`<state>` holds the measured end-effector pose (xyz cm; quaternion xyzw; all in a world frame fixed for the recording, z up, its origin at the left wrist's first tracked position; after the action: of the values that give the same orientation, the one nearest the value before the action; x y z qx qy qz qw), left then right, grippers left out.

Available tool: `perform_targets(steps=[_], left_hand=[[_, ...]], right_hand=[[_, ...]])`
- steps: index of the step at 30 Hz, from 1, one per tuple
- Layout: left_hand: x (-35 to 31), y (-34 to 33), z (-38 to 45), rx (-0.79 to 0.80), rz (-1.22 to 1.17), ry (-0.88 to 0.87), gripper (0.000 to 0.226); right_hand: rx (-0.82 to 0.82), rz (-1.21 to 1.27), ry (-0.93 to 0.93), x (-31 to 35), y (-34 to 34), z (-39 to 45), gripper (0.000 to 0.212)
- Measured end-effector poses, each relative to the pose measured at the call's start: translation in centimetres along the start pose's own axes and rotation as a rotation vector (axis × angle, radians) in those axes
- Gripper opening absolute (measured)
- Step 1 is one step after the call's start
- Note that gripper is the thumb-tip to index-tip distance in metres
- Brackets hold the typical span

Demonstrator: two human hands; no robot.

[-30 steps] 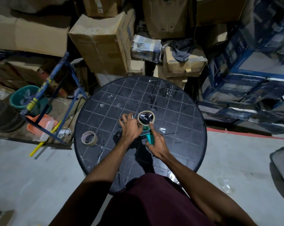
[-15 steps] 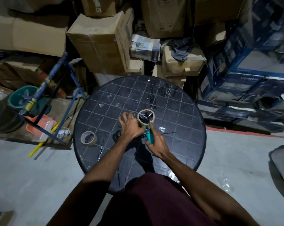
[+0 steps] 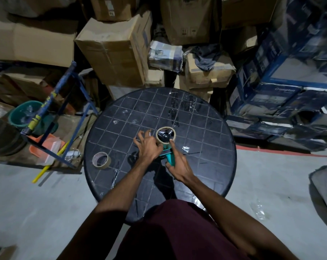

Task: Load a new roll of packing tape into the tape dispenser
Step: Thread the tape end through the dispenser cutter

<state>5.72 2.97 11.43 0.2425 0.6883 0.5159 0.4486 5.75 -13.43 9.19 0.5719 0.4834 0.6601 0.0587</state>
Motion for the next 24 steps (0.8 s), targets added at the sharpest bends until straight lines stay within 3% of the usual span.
perform_targets(steps=[5, 11, 13, 20, 24], left_hand=[[0.3, -0.9, -0.3, -0.024, -0.018, -0.015, 0.025], [0.9, -2.1, -0.6, 0.053, -0.004, 0.002, 0.018], [0.9, -2.5, -0.6, 0.096, 0.033, -0.006, 0.022], [1.4, -2.0, -0.5, 0.077, 0.043, -0.012, 0.016], [2.1, -1.9, -0.3, 0.054, -0.034, -0.023, 0.014]], right_hand=[[-0.011, -0.098, -0.113, 0.4, -1.0, 0.5, 0.112], [-0.012, -0.238, -0.203, 0.2, -1.0, 0.4, 0.065], [0.004, -0.256, -0.191, 0.0, -0.7, 0.4, 0.060], [0.029, -0.247, -0.177, 0.1, -0.4, 0.1, 0.061], [0.055, -0.292, -0.187, 0.4, -0.4, -0.1, 0.079]])
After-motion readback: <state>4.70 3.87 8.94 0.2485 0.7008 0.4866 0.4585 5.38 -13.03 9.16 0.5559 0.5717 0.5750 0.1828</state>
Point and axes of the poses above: each hand's wrist, its own z-axis towards the middle knuckle, its own y-axis out of the back of the hand, x = y × z, the point moved 4 cm from there along z, towards the middle knuckle, and after that the axes turned 2 degrees about -z, right-handed, at the moved point
